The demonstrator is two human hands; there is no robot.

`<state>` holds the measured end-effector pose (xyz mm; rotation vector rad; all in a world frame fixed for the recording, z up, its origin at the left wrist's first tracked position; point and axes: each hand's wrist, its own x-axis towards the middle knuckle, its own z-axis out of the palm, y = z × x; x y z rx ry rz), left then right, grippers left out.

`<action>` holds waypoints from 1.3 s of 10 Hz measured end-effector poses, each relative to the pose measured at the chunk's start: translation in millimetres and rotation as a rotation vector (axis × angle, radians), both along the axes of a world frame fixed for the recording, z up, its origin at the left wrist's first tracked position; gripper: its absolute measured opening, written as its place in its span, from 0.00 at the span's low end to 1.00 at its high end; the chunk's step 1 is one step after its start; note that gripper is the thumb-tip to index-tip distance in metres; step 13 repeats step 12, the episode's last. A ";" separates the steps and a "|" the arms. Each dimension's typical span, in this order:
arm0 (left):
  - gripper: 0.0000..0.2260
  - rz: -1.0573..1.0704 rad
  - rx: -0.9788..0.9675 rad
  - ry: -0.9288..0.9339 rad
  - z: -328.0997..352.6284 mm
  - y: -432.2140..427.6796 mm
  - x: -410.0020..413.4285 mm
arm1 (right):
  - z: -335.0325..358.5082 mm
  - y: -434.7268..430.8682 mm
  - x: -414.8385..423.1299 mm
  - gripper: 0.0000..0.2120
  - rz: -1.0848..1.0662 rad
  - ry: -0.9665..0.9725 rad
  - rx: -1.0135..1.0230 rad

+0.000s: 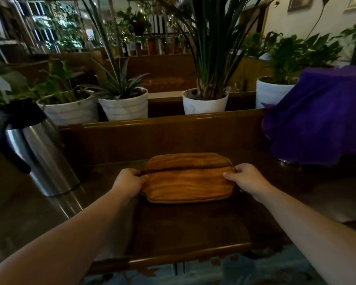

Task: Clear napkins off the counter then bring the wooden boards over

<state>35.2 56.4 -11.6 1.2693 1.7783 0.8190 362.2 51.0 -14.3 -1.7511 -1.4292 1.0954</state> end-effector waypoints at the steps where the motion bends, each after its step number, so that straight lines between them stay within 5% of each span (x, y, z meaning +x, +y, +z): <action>1: 0.07 0.015 -0.025 0.021 -6.5 15.7 2.7 | -7.6 18.2 2.0 0.13 0.013 -0.040 -0.056; 10: 0.01 0.069 -0.051 0.126 -18.0 51.8 34.0 | -18.3 96.6 25.4 0.24 0.176 -0.555 -0.073; 13: 0.12 -0.083 -0.016 0.349 -5.8 48.2 35.7 | -0.5 83.6 13.7 0.33 0.235 -0.770 0.018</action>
